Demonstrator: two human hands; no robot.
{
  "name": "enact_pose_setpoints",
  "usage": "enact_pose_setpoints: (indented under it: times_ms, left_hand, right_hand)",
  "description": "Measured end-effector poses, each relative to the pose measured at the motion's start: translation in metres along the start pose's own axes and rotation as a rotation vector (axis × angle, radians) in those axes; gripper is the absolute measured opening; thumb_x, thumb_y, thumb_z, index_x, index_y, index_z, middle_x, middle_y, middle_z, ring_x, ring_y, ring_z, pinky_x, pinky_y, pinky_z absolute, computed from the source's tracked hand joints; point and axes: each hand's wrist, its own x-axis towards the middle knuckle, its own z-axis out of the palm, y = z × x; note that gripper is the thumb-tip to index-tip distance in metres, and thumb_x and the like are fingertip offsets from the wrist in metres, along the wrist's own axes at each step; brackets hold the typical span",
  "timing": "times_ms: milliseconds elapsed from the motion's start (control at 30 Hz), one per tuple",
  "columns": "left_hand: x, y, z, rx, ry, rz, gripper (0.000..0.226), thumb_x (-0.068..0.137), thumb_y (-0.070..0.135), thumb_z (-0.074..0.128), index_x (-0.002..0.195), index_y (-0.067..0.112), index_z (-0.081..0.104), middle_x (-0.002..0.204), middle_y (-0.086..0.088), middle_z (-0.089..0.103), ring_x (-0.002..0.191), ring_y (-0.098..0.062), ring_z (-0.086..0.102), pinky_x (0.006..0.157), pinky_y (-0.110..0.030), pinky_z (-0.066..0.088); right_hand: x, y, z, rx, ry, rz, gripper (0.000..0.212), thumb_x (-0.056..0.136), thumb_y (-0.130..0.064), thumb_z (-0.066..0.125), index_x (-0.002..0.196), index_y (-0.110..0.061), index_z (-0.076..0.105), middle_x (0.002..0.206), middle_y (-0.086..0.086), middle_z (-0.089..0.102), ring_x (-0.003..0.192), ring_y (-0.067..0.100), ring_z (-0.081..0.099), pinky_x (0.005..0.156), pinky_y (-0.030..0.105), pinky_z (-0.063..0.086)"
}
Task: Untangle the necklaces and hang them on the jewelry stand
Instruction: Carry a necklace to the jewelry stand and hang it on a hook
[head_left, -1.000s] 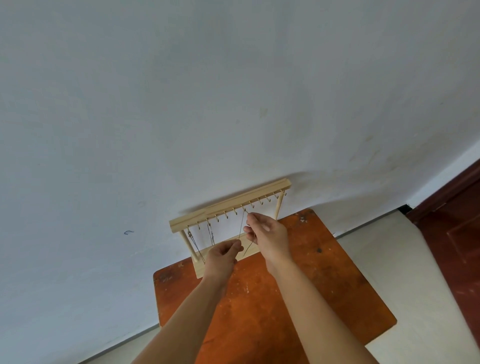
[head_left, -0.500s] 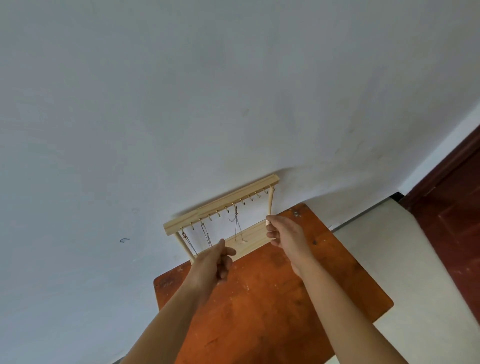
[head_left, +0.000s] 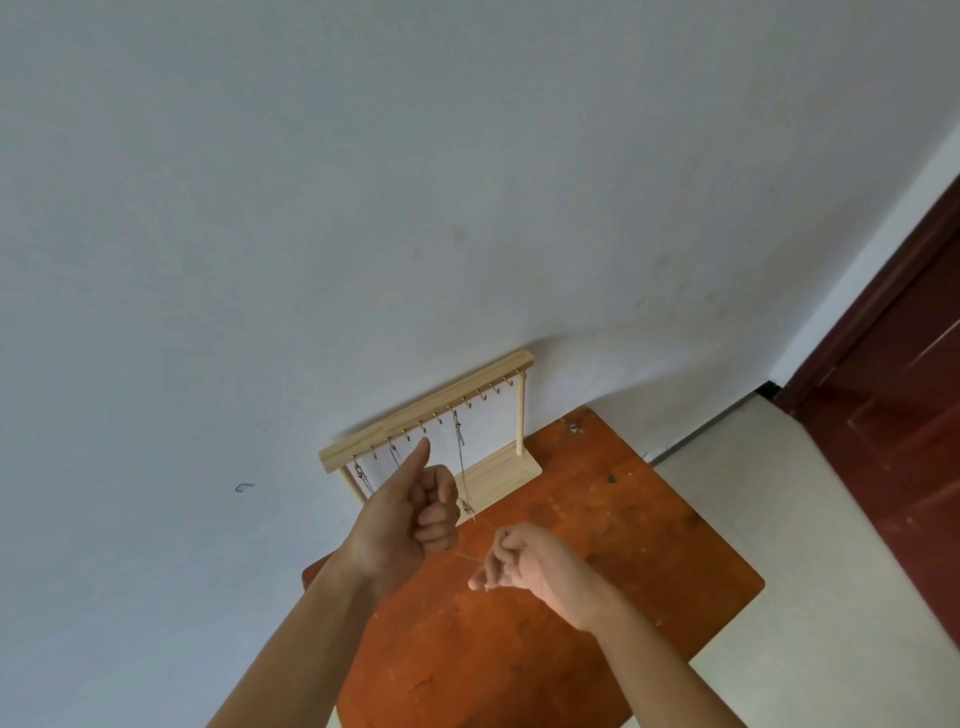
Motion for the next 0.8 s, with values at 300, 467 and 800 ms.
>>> enact_pose_setpoints:
  times_ms: [300, 467, 800]
  left_hand:
    - [-0.014, -0.017, -0.004, 0.293, 0.121, -0.076, 0.036, 0.093, 0.037, 0.061, 0.102, 0.003, 0.067, 0.057, -0.001, 0.016, 0.050, -0.016, 0.012, 0.047, -0.029, 0.016]
    - [-0.017, -0.024, 0.003, 0.387, 0.080, -0.130, 0.039, 0.080, 0.040, 0.074, 0.095, 0.004, 0.074, 0.051, -0.003, 0.021, 0.046, -0.017, 0.015, 0.044, -0.025, 0.023]
    - [-0.021, -0.018, 0.028, 0.499, 0.084, 0.035, 0.031, 0.083, 0.036, 0.070, 0.090, 0.006, 0.074, 0.051, 0.007, 0.047, 0.046, -0.009, 0.036, 0.046, -0.021, 0.034]
  right_hand:
    - [-0.019, -0.020, -0.030, 0.247, 0.138, -0.194, 0.044, 0.102, -0.018, 0.032, 0.058, -0.016, 0.037, 0.061, 0.007, 0.030, 0.057, 0.022, 0.040, 0.076, 0.036, 0.053]
    - [-0.021, -0.037, -0.031, 0.214, 0.183, -0.217, 0.045, 0.100, -0.012, 0.030, 0.056, -0.016, 0.034, 0.059, 0.005, 0.026, 0.053, 0.019, 0.030, 0.068, 0.034, 0.049]
    - [-0.016, -0.033, -0.030, 0.288, 0.409, -0.306, 0.036, 0.097, -0.009, 0.038, 0.061, -0.012, 0.035, 0.095, 0.010, 0.068, 0.103, 0.026, 0.063, 0.098, 0.036, 0.048]
